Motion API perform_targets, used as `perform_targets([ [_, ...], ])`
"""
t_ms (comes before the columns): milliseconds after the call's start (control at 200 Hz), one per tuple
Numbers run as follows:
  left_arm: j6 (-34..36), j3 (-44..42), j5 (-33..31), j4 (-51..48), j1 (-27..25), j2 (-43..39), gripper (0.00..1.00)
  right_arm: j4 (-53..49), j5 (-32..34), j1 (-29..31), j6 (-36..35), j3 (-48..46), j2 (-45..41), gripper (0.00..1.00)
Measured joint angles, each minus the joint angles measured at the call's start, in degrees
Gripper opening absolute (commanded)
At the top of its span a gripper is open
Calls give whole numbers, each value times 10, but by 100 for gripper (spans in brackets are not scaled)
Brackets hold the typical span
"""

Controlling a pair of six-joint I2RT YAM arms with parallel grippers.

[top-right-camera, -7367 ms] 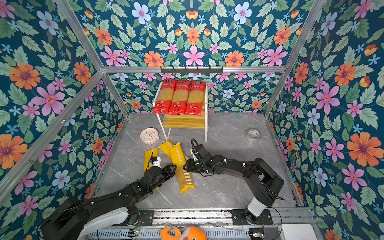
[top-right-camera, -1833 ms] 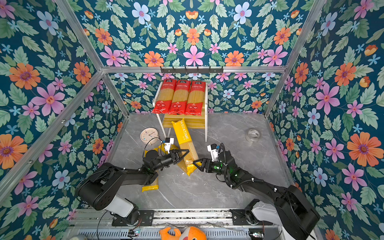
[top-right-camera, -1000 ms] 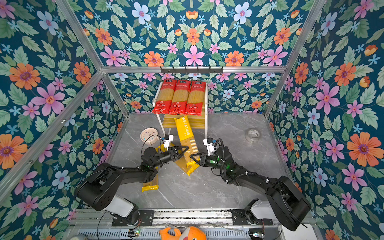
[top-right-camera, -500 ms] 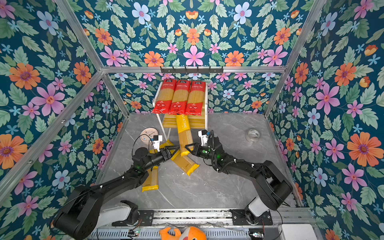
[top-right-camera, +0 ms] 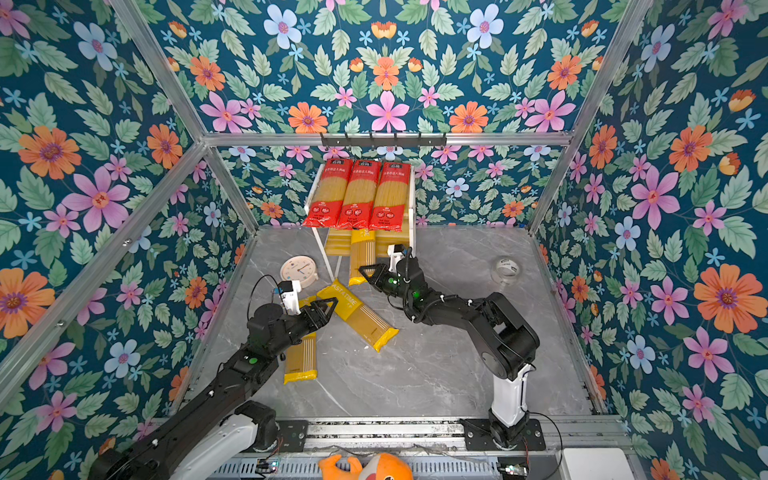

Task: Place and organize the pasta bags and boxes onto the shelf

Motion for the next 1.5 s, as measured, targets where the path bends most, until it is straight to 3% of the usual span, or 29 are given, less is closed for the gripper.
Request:
perform_targets([
  [290,13,-14,-106,-108,7,-62,66,-19,24,11,8,65,44,0],
  [520,5,-34,-113,-104,9,-57,66,-39,35,32,37,169,117,0],
  [660,-5,-43,-102,-100,9,-53,65,-57,44,40,54,231,157,28],
  [865,-5,-48,-94,-87,9,-57,65,-63,48,38,51,208,141,39],
  [970,-15,-52,-88,-76,9,-46,65,-56,45,40,51,163,116,35],
  [1105,-19,-54,-79,-65,9,-34,65,-43,45,42,53,138,103,18],
  [1175,-19,-57,-78,-59,9,-32,65,-43,45,43,56,146,104,15],
  [1405,-22,-58,-77,-48,9,-23,64,-84,60,45,57,237,144,14],
  [1500,-22,-58,-78,-53,9,-31,64,-85,64,45,68,245,156,23],
])
